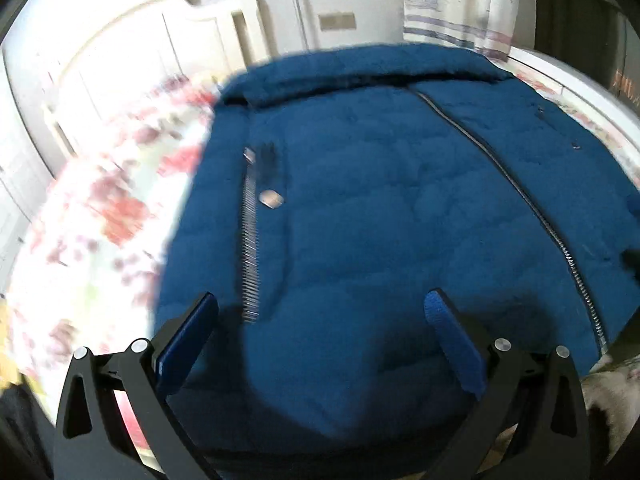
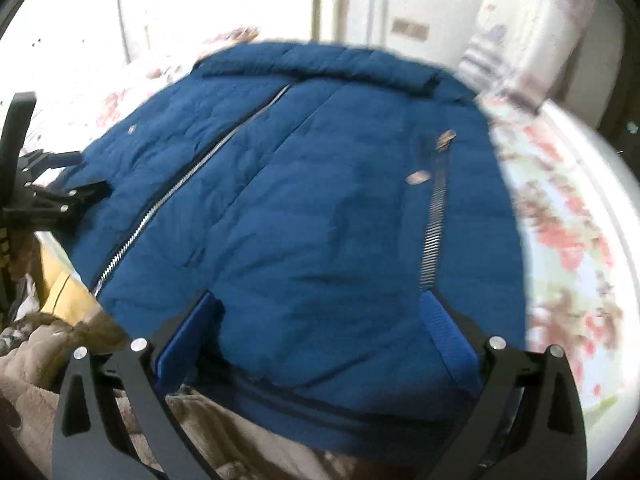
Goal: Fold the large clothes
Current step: 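Grasp the ribbed jacket hem with both grippers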
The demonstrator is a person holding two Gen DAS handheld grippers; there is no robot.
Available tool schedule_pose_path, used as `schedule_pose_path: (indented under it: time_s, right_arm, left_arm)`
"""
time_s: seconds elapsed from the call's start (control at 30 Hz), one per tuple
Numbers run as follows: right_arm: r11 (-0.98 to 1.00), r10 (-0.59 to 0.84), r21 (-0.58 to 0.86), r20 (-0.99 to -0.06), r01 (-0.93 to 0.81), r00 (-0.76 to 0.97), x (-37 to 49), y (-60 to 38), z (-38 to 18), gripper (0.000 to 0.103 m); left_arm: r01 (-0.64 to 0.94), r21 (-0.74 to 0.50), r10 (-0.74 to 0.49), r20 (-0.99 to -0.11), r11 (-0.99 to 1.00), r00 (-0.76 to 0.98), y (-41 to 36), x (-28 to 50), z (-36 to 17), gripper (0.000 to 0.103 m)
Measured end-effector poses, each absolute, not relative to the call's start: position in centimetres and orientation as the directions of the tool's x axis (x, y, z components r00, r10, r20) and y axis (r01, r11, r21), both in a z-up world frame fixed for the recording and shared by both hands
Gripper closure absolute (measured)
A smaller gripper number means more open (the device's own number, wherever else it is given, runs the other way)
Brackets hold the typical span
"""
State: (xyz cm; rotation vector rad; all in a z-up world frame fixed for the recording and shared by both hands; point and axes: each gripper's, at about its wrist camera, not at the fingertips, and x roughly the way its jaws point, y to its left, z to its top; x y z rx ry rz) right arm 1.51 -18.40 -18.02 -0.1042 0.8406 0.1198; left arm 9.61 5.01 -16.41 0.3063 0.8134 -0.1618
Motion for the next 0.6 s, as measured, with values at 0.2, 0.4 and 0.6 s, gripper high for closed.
schedule_pose_path:
  time_s: [0.2,0.4,0.6]
  right_arm:
    - [0.994,0.103,0.061,-0.747,-0.087,0.657,0.1,-23.3,-20.2,0.003]
    - [0.999,0.038,0.012,-0.751,-0.043,0.659,-0.2,-22.8,-18.6,0.003]
    - [0.998,0.043,-0.001,-0.754,-0.066,0.655,-0.3,-22.6,-20.0,0.004]
  left_arm:
    - [0.207,0.089,-0.07,-0.755,0.974,0.652,9.0,9.8,-17.9,0.004]
    - [0.199,0.154,-0.018,-0.746,0.968,0.666,8.4,9.8,-17.8,0.004]
    - [0.199,0.133,-0.033,-0.75,0.971,0.66,8.8,9.7,-17.9,0.004]
